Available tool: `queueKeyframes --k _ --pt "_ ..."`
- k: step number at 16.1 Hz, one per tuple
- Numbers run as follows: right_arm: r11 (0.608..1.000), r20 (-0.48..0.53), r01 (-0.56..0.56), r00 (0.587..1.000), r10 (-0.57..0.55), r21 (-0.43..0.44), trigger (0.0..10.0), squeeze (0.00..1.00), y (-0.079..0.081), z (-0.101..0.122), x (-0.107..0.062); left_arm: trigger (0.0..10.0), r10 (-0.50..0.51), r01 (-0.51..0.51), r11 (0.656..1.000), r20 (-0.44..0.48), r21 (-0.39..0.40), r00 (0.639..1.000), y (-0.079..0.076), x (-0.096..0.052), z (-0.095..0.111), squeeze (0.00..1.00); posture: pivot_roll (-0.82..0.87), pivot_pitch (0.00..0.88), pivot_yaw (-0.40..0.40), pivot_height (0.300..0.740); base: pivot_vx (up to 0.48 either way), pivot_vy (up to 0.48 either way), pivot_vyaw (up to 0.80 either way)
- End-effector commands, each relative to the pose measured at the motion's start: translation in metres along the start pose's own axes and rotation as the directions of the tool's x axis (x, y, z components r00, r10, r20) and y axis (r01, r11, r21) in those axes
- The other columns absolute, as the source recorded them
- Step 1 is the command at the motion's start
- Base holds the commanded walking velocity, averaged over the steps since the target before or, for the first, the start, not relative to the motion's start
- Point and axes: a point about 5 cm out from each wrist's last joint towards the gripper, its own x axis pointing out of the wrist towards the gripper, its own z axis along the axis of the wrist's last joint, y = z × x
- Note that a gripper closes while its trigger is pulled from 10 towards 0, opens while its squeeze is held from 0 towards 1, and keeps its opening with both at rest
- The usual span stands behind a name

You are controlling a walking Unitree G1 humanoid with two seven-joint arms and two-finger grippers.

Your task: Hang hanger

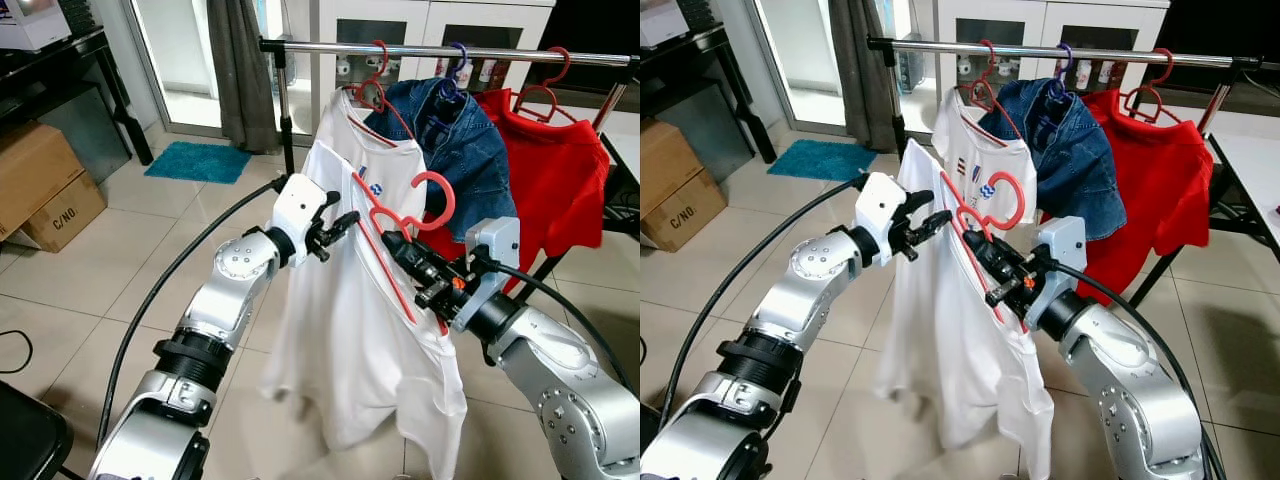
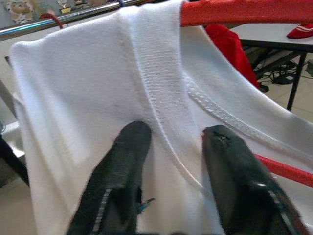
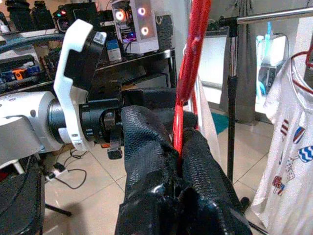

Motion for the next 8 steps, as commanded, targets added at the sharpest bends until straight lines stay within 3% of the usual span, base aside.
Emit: queueKeyframes --k 1,8 --pt "0.999 0.075 -0.036 0.997 0.037 -0.024 0.0 0.00 0.0052 0.0138 -0.0008 0.0 0.032 -0.031 0.999 -0.007 0.018 0.999 0.0062 0.0007 0.0018 0.00 -0.23 0.000 0.060 0.719 0.000 0.000 0.00" --pt "0.999 0.082 -0.033 0.996 0.035 -0.018 0.0 0.00 0.0036 0.0149 -0.0019 0.0 0.078 -0.078 0.997 0.005 0.002 0.997 0.0120 0.0004 0.0017 0.00 -0.23 0.000 0.057 0.719 0.000 0.000 0.00"
